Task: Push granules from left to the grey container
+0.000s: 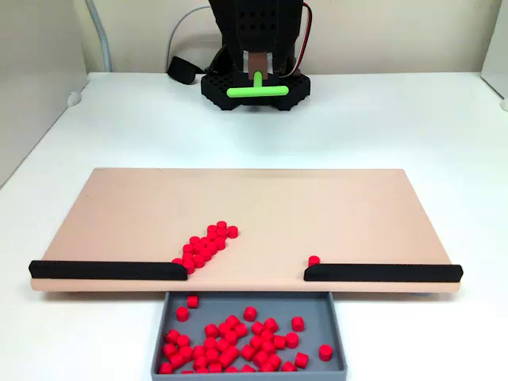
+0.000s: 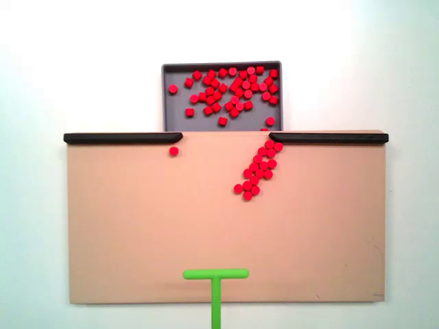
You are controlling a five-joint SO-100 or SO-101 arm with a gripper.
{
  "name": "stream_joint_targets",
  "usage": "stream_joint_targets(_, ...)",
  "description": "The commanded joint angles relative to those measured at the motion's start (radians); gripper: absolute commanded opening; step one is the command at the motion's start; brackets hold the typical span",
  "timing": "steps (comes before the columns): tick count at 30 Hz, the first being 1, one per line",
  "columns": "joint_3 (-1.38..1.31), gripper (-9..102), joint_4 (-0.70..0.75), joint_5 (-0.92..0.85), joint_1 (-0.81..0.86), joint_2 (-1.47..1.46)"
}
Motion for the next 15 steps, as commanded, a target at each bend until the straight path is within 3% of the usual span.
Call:
stream_joint_targets(1, -0.008, 0, -0.003, -0.035, 0.035, -0.069)
stream_joint_targets(15, -0.008, 0, -0.005, -0.028, 0.025, -0.074)
